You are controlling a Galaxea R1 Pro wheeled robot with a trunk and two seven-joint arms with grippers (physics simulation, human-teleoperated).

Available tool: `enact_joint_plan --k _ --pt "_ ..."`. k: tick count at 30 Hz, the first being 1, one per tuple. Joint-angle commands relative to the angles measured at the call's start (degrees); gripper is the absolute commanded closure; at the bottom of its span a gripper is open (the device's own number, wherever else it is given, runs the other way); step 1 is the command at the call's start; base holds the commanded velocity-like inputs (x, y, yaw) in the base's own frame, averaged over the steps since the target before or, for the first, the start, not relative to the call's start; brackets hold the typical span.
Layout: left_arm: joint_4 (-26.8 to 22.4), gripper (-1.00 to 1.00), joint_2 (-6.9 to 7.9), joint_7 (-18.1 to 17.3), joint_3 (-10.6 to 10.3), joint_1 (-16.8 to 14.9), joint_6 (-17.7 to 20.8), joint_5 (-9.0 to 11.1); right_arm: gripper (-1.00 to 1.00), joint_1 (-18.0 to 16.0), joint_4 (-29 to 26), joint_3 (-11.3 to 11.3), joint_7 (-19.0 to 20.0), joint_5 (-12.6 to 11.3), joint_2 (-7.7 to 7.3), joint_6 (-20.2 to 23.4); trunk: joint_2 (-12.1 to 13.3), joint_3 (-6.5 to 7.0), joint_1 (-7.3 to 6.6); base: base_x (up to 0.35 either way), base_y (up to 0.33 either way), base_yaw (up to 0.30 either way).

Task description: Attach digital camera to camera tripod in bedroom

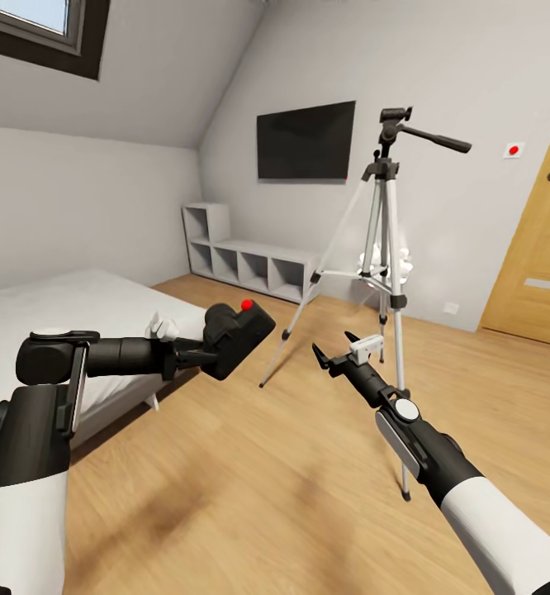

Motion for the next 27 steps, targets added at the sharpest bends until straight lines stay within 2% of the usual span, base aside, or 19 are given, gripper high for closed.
enact_joint_plan --k 1,27 --pt "-0.05 1.00 -0.02 -0.62 0.00 -0.05 0.58 -0.61 -1.00 -0.05 0.05 0.18 0.20 -0.61 -0.06 -0.17 -0.01 0.07 -0.04 0.000 0.000 0.000" --pt "-0.05 1.00 -0.19 -0.62 -0.50 -0.05 0.58 -0.61 -1.00 -0.05 0.02 0.18 0.20 -0.61 -0.03 -0.17 0.34 3.42 -0.71 0.000 0.000 0.000"
